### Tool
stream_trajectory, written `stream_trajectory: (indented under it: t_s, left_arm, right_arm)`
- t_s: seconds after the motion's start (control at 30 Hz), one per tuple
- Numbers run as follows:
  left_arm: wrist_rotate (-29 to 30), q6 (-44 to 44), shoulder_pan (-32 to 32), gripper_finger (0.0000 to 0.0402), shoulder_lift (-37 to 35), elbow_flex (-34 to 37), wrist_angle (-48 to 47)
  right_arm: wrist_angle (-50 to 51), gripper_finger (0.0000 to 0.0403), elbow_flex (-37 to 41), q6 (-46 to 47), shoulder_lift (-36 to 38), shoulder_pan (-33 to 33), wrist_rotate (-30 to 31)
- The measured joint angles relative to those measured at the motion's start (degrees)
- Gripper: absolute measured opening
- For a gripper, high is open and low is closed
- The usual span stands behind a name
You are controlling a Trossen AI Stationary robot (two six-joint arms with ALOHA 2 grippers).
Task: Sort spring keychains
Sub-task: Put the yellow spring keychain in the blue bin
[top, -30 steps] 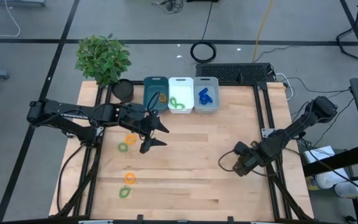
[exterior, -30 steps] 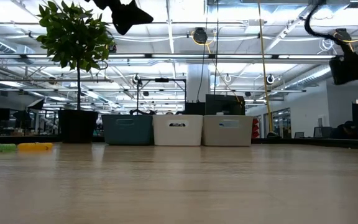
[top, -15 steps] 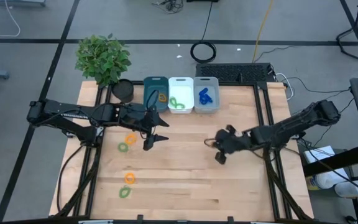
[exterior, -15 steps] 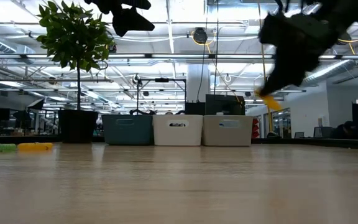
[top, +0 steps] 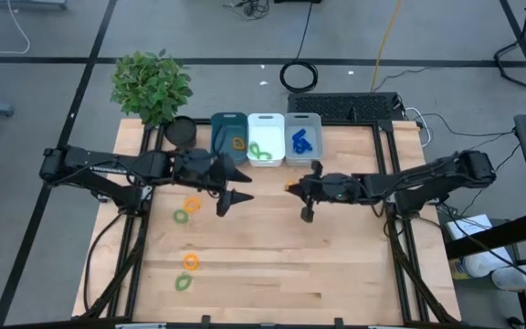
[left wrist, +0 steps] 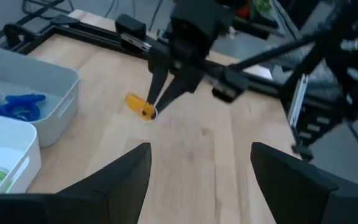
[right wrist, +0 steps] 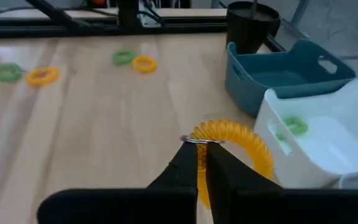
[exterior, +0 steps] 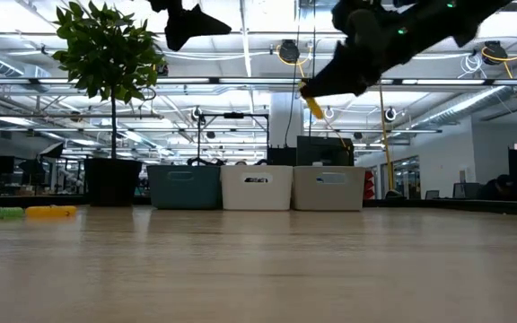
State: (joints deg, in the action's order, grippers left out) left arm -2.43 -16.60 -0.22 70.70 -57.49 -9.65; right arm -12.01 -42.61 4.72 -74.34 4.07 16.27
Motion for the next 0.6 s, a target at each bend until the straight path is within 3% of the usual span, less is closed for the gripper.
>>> stream_trajectory:
  t_s: [0.33,0.6]
  left_arm:
    - [0.7,-15.0,2.8,0.0285,0.4,0.0,-2.0]
    - [4.0,-20.9,4.1,0.0285,0.4,0.0,-6.9]
  right_arm:
    - [2.5,0.0,-16.1,-11.4,-13.3,0.6,0.1]
    - [5.2,0.0,-25.5,-16.6,-18.3,1.8,0.1]
